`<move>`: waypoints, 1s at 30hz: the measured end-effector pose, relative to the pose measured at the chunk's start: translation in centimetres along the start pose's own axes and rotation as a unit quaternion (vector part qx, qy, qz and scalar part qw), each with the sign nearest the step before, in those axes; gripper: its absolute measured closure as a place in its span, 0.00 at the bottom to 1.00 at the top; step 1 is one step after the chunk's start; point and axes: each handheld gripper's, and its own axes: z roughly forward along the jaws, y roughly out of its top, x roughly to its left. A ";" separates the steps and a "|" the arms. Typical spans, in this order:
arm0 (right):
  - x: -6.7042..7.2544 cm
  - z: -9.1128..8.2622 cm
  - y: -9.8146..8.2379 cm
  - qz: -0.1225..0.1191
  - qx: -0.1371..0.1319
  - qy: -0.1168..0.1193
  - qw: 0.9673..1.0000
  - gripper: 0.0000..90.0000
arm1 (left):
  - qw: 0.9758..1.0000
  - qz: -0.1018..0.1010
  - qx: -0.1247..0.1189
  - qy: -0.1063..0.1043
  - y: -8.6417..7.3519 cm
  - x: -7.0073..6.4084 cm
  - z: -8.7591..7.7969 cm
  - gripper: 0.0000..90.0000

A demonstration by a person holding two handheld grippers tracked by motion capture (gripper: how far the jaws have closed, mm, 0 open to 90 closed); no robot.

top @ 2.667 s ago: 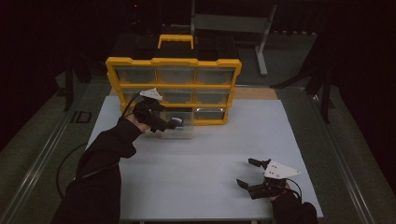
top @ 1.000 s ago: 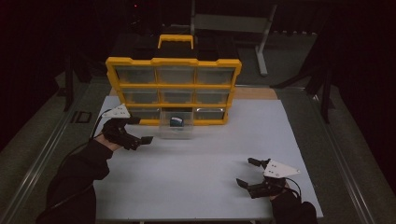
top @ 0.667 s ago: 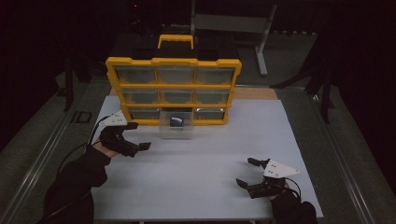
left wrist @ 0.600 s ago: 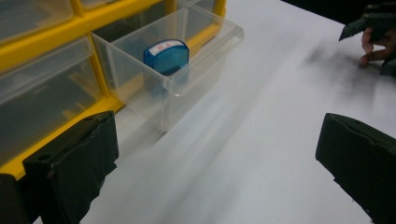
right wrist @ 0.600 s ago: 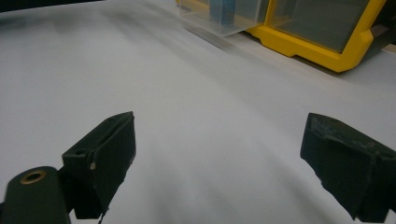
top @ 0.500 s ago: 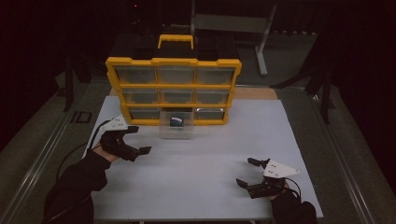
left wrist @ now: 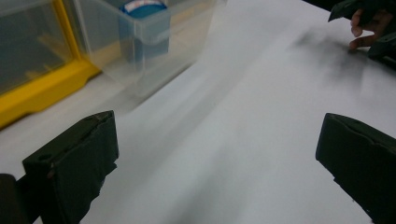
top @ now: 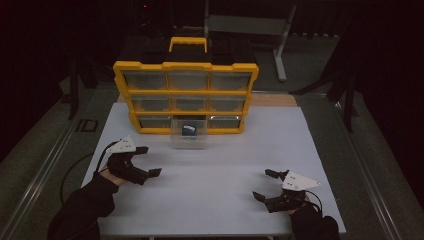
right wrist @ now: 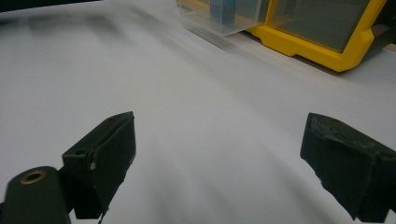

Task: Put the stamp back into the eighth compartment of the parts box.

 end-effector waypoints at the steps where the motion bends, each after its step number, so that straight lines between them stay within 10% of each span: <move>1: 0.0 0.0 0.0 0.000 0.001 0.000 1.000 0.12 | 1.000 -0.002 -0.002 0.000 -0.2 -0.1 0.0 0.00; 30: 0.1 0.1 0.0 -0.002 0.003 0.003 1.000 0.12 | 1.000 0.002 -0.007 0.028 -5.4 -3.0 -0.6 0.00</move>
